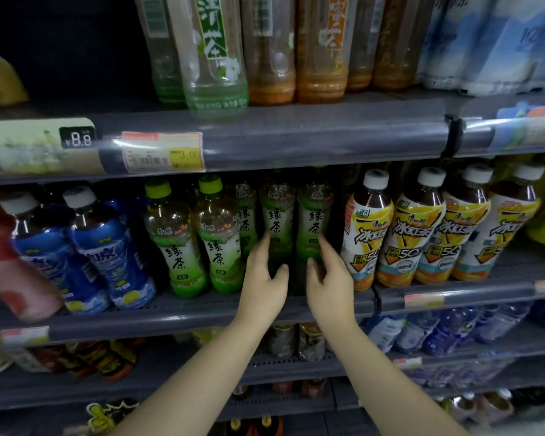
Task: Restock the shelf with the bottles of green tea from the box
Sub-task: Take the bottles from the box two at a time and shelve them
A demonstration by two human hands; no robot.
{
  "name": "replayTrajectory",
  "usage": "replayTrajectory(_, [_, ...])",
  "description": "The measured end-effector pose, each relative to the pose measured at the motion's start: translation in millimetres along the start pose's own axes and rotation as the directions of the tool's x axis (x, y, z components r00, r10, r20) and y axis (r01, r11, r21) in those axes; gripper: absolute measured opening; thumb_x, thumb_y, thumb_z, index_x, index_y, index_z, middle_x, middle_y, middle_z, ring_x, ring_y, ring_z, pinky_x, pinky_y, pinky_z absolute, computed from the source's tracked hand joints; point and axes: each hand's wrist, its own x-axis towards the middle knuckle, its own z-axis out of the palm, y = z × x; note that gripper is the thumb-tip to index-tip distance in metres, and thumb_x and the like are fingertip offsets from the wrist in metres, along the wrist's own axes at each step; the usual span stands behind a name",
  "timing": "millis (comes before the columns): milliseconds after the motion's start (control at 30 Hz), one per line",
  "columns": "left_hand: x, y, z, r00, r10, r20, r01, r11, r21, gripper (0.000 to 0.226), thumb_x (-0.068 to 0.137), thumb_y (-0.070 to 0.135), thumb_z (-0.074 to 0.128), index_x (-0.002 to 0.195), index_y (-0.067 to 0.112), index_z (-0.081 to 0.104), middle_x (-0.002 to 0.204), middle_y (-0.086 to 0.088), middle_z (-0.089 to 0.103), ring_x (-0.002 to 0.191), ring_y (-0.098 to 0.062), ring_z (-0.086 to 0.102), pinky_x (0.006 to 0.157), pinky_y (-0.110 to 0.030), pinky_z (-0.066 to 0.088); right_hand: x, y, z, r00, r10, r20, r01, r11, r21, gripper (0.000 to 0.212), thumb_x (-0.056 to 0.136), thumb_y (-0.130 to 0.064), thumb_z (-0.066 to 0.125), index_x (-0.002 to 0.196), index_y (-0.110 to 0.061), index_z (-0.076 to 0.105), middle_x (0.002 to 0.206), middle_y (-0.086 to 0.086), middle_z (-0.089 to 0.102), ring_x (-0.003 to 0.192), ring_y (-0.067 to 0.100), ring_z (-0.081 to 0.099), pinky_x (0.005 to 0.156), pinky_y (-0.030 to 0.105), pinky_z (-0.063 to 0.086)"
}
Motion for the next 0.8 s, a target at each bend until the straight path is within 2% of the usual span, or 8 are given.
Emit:
replayTrajectory(133, [-32.8,2.5,-19.4,0.996,0.008,0.084,-0.012,0.999,0.050,0.057,0.096,0.012,0.048,0.147,0.027,0.028,0.152,0.004,0.031,0.134,-0.005,0.034,0.108,-0.020,0.028,-19.5,-17.2,-11.1,0.997,0.070,0.013,-0.070,0.998,0.010,0.046,0.095,-0.013,0.051,0.140,-0.016,0.042,0.138,0.002,0.051,0.124,0.010,0.049,0.106,0.032,0.041])
replayTrajectory(300, [-63.6,-6.5,-55.3,0.997,0.018,0.075,-0.026,0.995,0.096,0.045,0.096,0.018,0.049,0.140,0.024,0.041,0.140,0.008,0.046,0.127,0.000,0.044,0.102,-0.009,0.033,-40.6,-45.4,-10.7,0.994,0.071,0.078,-0.073,0.997,0.016,0.035,0.095,-0.021,0.051,0.130,-0.020,0.049,0.110,-0.012,0.061,0.097,-0.019,0.053,0.085,0.006,0.044])
replayTrajectory(367, [-75.6,-14.6,-71.9,0.998,0.030,0.046,-0.037,0.988,0.153,0.042,0.096,0.020,0.050,0.138,0.026,0.044,0.134,0.011,0.050,0.123,0.001,0.046,0.105,-0.016,0.037,-48.1,-58.0,-2.9,0.987,0.057,0.147,-0.065,0.997,0.045,0.034,0.094,-0.025,0.052,0.128,-0.022,0.051,0.107,-0.016,0.061,0.098,-0.017,0.054,0.079,0.002,0.043])
replayTrajectory(467, [-94.1,-34.3,-95.1,1.000,0.024,0.014,-0.026,0.975,0.223,0.043,0.096,0.018,0.049,0.137,0.027,0.044,0.130,0.013,0.050,0.123,-0.002,0.048,0.105,-0.024,0.041,-61.0,-78.5,16.9,0.951,-0.012,0.308,-0.023,0.994,0.110,0.031,0.092,-0.033,0.052,0.122,-0.030,0.052,0.112,-0.014,0.062,0.102,-0.010,0.057,0.081,0.006,0.045])
replayTrajectory(533, [-107.7,-50.0,-109.3,0.999,0.002,-0.039,0.007,0.974,0.224,0.041,0.096,0.016,0.049,0.133,0.032,0.046,0.127,0.015,0.052,0.120,0.004,0.050,0.100,-0.017,0.043,-70.5,-90.9,35.0,0.896,-0.078,0.438,0.009,0.988,0.156,0.036,0.089,-0.038,0.051,0.123,-0.028,0.054,0.114,-0.012,0.063,0.105,-0.006,0.058,0.085,0.012,0.048])
replayTrajectory(633, [-134.2,-71.6,-132.1,0.973,-0.066,-0.222,0.117,0.967,0.227,0.043,0.096,0.015,0.049,0.118,0.051,0.040,0.118,0.027,0.047,0.112,0.018,0.047,0.093,-0.004,0.037,-84.5,-109.5,68.6,0.771,-0.180,0.611,0.046,0.973,0.228,0.041,0.088,-0.041,0.049,0.126,-0.026,0.055,0.118,-0.012,0.062,0.109,-0.004,0.058,0.090,0.016,0.049])
replayTrajectory(733, [-170.9,-96.1,-152.4,0.882,-0.203,-0.426,0.310,0.930,0.199,0.039,0.097,0.018,0.046,0.133,0.033,0.043,0.129,0.016,0.048,0.122,-0.001,0.048,0.099,-0.011,0.037,-104.7,-124.0,103.6,0.617,-0.272,0.739,0.067,0.953,0.295,0.037,0.088,-0.042,0.049,0.121,-0.030,0.057,0.118,-0.017,0.061,0.109,-0.006,0.057,0.090,0.012,0.047])
replayTrajectory(800, [-198.2,-108.7,-166.2,0.798,-0.268,-0.539,0.426,0.884,0.191,0.037,0.097,0.018,0.046,0.134,0.023,0.046,0.130,0.009,0.050,0.117,-0.003,0.049,0.093,-0.002,0.034,-119.9,-132.2,125.3,0.515,-0.304,0.801,0.043,0.943,0.330,0.035,0.090,-0.038,0.050,0.122,-0.025,0.059,0.118,-0.015,0.062,0.107,-0.008,0.057,0.087,0.010,0.046])
